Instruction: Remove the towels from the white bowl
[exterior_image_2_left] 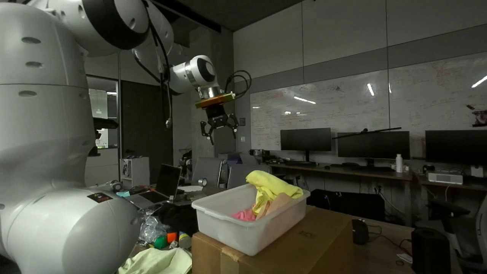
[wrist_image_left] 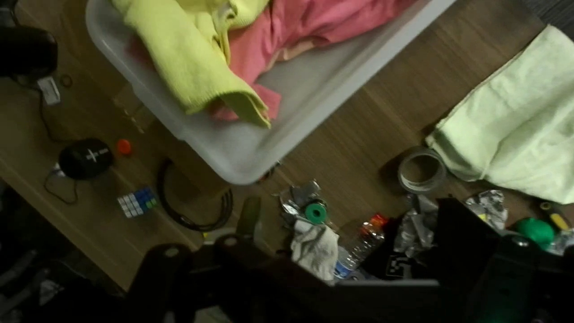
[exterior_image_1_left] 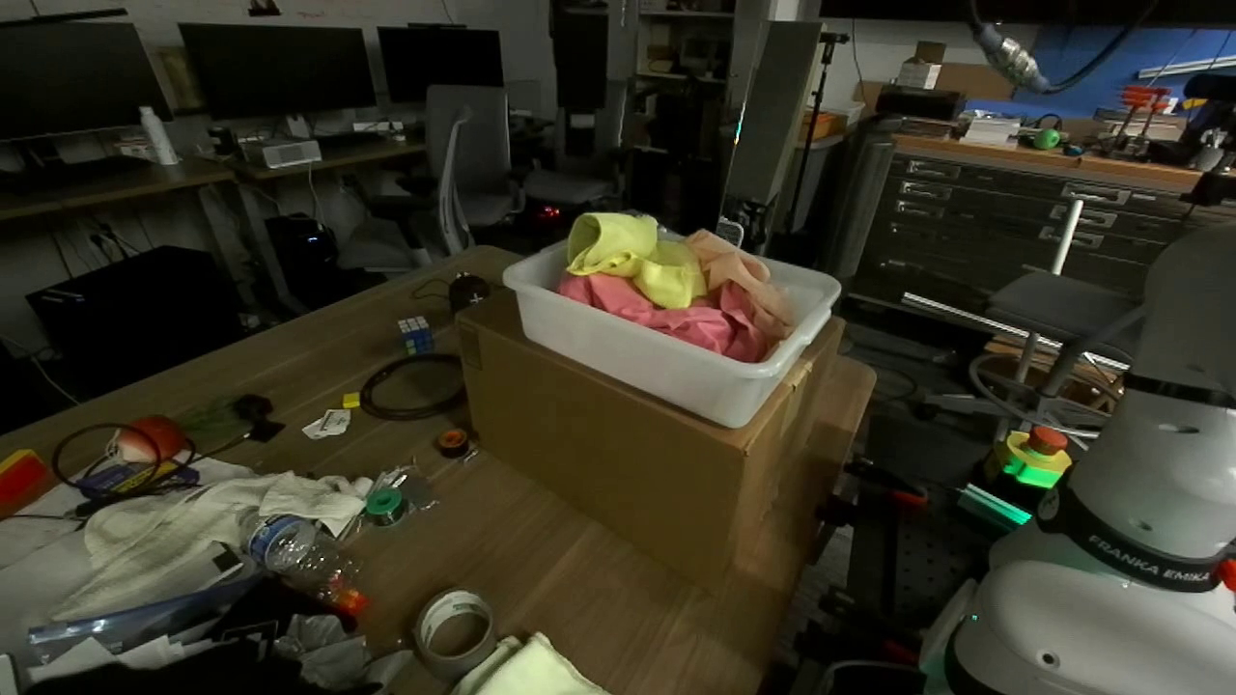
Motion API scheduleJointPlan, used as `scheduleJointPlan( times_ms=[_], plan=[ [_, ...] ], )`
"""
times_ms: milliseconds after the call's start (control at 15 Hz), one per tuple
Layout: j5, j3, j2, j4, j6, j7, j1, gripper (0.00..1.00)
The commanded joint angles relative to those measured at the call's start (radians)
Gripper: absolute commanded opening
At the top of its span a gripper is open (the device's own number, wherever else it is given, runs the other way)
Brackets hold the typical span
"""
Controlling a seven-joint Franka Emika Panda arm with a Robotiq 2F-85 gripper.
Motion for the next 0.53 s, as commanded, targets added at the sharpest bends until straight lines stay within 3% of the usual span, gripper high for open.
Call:
scheduleJointPlan(
  times_ms=[0,467],
  plan=[
    [-0.04,-0.058,-0.116,-0.215,0.146,0.111,-0.057,1.0],
    [-0.201,-0.088,-0.124,-0.372,0.272,0.417,-0.159,1.0]
  ],
)
